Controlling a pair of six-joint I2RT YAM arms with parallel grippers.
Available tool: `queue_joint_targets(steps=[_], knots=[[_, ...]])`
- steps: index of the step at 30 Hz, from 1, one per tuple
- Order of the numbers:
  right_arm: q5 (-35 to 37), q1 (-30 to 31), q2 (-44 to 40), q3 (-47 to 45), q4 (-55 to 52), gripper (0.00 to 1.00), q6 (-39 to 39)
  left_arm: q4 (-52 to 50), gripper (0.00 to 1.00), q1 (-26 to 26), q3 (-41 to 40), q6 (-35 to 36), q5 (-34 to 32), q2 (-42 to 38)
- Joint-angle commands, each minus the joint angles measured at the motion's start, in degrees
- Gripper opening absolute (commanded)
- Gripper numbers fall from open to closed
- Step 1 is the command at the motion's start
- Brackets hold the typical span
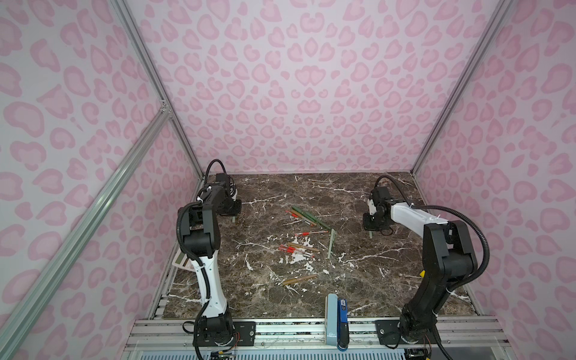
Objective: Remove pen caps from pens
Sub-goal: Place the pen cap at the top-left of the table, then place the pen at the middle-right of the table.
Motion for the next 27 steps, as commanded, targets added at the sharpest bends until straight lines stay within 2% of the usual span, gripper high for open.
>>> queue_joint_targets(steps=[1, 13, 15, 17, 21, 27], knots=[[0.1, 0.0, 0.6, 0.2, -0.5, 0.0, 0.1, -1.3, 0.12, 0.0, 0.7, 0.2, -1.0, 0.6], [1.4, -0.3, 1.6, -0.3, -0.5, 0.02, 0.1, -1.6, 0.35, 0.0, 0.5, -0.6, -1.2, -1.2], [1.7, -0.2, 1.6, -0.2, -0.6, 0.03, 0.0, -1.4, 0.37, 0.0, 0.0, -0.6, -1.5, -2.6], [2.4, -0.3, 1.4, -0.5, -0.1, 0.04, 0.1, -1.2, 0.43, 0.0, -0.4, -1.1, -1.5, -4.4], [2.2, -0.6, 1.9, -0.6, 0.0, 0.06, 0.4, -0.6, 0.54, -0.2, -2.9, -2.5, -0.2, -11.2], [2.9, -0.6, 2.2, -0.6, 0.5, 0.13, 0.3, 5.6, 0.7, -1.0, -15.1, -4.2, 4.7, -30.0]])
